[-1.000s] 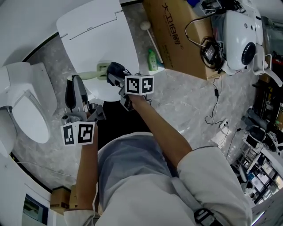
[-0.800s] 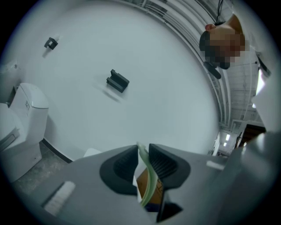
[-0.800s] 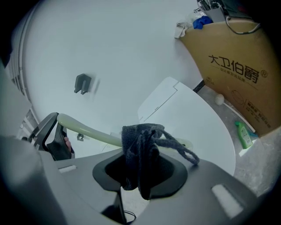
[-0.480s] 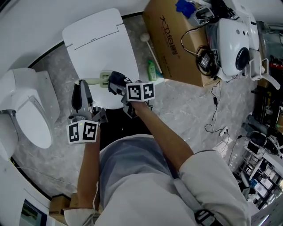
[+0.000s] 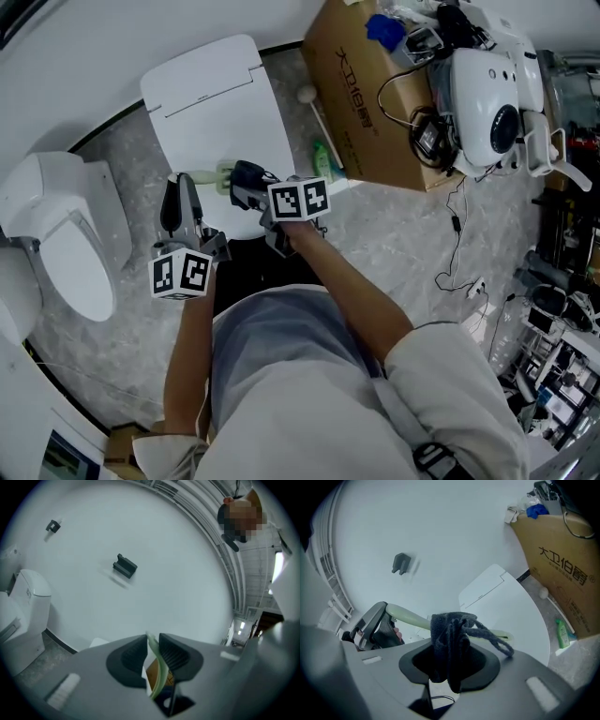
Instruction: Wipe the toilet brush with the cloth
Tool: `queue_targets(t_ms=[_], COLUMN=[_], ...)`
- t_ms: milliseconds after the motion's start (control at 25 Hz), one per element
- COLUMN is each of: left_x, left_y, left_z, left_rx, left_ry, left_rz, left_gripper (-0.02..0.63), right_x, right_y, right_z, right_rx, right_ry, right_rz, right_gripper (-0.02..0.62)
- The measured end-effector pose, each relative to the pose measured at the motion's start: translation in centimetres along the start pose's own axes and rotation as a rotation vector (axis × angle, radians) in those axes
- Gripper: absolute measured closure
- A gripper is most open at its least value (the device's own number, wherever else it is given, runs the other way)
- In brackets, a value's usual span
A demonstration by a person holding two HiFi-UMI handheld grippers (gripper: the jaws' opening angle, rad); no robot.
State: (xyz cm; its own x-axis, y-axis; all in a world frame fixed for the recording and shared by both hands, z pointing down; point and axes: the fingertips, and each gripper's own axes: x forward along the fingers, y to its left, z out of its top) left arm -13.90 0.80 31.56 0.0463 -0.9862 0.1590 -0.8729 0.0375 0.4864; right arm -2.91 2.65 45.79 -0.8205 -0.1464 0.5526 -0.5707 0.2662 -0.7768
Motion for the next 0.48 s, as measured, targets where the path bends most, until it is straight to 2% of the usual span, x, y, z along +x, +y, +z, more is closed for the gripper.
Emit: queue_targets(t_ms=[480], left_x=[-0.8], left_y=[0.3], left_z=[0.2], left_rx=[0.002], left_ry=[0.022], left_rz=[-0.015], left_gripper=[0.606], right_x=[-1.4], right_y=[4.3], right_z=[0.9], right_rx=[-0.092], right_ry=[0.027], right_rz=[0.017], right_gripper=[0.486])
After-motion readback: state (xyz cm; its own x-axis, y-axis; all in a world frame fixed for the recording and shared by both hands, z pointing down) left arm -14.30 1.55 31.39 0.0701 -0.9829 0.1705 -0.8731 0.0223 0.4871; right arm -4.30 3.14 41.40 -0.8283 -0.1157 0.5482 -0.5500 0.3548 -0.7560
